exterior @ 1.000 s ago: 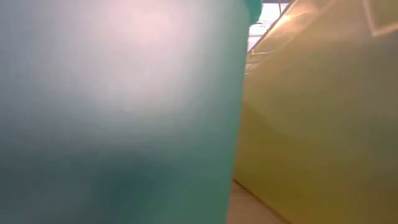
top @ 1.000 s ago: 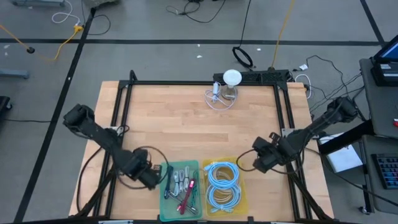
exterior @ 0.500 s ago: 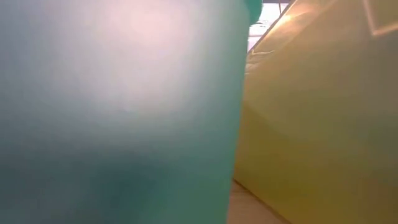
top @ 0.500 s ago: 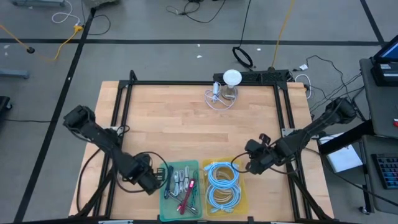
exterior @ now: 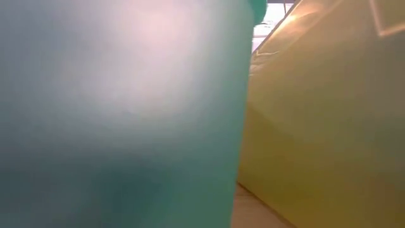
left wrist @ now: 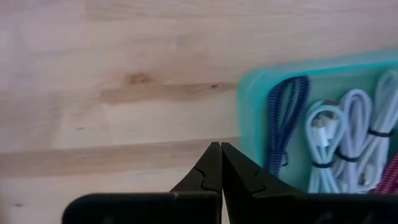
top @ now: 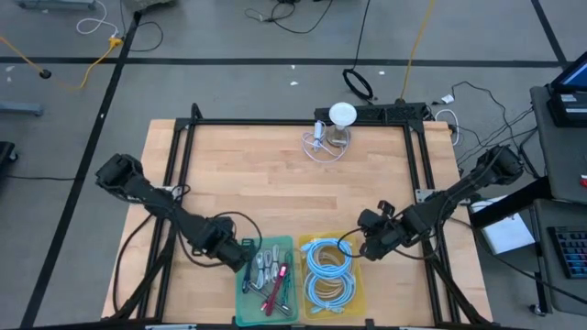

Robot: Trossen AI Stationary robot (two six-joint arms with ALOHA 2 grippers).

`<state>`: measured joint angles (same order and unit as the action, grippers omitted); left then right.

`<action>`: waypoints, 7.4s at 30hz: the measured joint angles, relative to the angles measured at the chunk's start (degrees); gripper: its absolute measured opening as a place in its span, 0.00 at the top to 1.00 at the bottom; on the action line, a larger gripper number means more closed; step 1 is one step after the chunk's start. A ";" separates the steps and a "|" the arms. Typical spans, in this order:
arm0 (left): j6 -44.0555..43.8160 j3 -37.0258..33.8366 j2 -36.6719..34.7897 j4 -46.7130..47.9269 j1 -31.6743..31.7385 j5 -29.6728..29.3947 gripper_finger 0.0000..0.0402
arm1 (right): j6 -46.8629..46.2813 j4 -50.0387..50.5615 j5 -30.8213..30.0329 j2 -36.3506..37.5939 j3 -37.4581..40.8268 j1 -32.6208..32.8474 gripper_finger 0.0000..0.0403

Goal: Pick & Place USB Port
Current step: Adjust the bins, then return to Home Position

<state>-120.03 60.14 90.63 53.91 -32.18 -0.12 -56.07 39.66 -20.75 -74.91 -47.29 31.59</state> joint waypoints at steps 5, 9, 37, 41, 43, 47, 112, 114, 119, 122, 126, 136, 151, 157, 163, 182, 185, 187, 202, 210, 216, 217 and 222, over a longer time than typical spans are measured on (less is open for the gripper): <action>3.11 0.00 0.00 -1.23 1.81 -0.90 1.00 | 0.02 -0.02 -0.02 0.00 0.00 0.04 1.00; 4.33 0.01 0.00 -2.25 2.85 -1.54 1.00 | 0.23 -0.04 -0.07 0.00 0.00 0.04 1.00; 4.46 0.21 0.00 8.69 3.87 -2.32 1.00 | 7.13 -0.35 -1.62 0.37 -0.02 -5.94 1.00; 4.85 0.22 0.00 7.79 4.30 -3.58 1.00 | 10.31 -2.61 -3.25 0.33 -0.02 -8.55 1.00; 5.30 0.22 0.00 7.41 4.41 -4.02 1.00 | 11.94 -4.79 -3.25 0.33 -0.02 -10.19 1.00; 5.56 0.22 0.00 7.30 4.41 -4.20 1.00 | 14.85 -9.02 -3.10 0.33 -0.02 -12.78 1.00; 54.43 -15.92 -53.11 -21.44 1.89 -55.70 1.00 | 43.26 -13.31 18.09 45.35 -1.65 -21.46 1.00; 54.52 -22.62 -56.32 -28.78 -0.25 -58.55 1.00 | 40.84 -14.41 19.65 51.30 3.63 -21.44 1.00; 55.67 -37.30 -62.51 -45.85 -3.30 -65.28 1.00 | 38.09 -15.96 19.41 62.43 14.00 -21.40 1.00; 57.57 -43.78 -64.78 -54.34 -4.05 -66.53 1.00 | 36.94 -17.11 19.41 66.58 18.79 -21.40 1.00; 56.84 -50.61 -66.10 -61.70 -4.70 -68.00 1.00 | 33.01 -17.10 19.43 69.82 25.40 -21.40 1.00; 55.36 -59.30 -66.01 -66.77 -5.07 -69.49 1.00 | 24.89 -23.59 16.07 74.66 37.81 -21.39 1.00; 51.52 -59.28 -65.90 -54.87 -5.04 -68.50 0.94 | 21.00 -23.66 8.80 74.64 40.30 -21.38 1.00; 52.20 -59.28 -65.90 -54.93 -5.03 -68.47 0.94 | 20.92 -27.86 8.80 74.64 40.35 -21.38 1.00; 52.39 -59.27 -65.90 -54.95 -5.03 -68.45 0.94 | 20.92 -33.29 8.84 74.64 40.41 -21.38 1.00; 52.28 -59.23 -65.90 -54.99 -5.03 -68.39 0.94 | 20.92 -41.36 8.81 74.62 40.73 -21.38 1.00; 52.28 -59.21 -65.90 -54.99 -5.03 -68.39 0.94 | 20.92 -41.44 8.81 74.62 40.69 -21.38 1.00; 52.28 -59.21 -65.90 -54.99 -5.03 -68.39 0.94 | 20.92 -41.45 8.81 74.62 40.64 -21.38 1.00; 52.28 -59.21 -65.90 -54.99 -5.03 -68.39 0.94 | 20.93 -41.55 8.81 74.62 40.52 -21.38 1.00; 52.28 -59.21 -65.90 -54.99 -5.04 -68.37 0.94 | 20.92 -41.55 8.82 74.62 40.50 -21.38 1.00; 52.28 -59.21 -65.90 -54.99 -5.05 -68.37 0.94 | 20.92 -41.55 8.81 74.62 40.50 -21.38 1.00; 52.28 -59.21 -65.90 -54.99 -5.03 -68.37 0.94 | 20.92 -41.55 8.81 74.62 40.50 -21.38 1.00; 52.28 -59.21 -65.90 -54.99 -5.04 -68.38 0.94 | 20.92 -41.55 8.83 74.62 40.50 -21.38 1.00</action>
<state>-67.75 0.93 24.73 -1.08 -37.23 -68.50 -35.15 -1.89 -11.92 -0.30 -6.79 10.22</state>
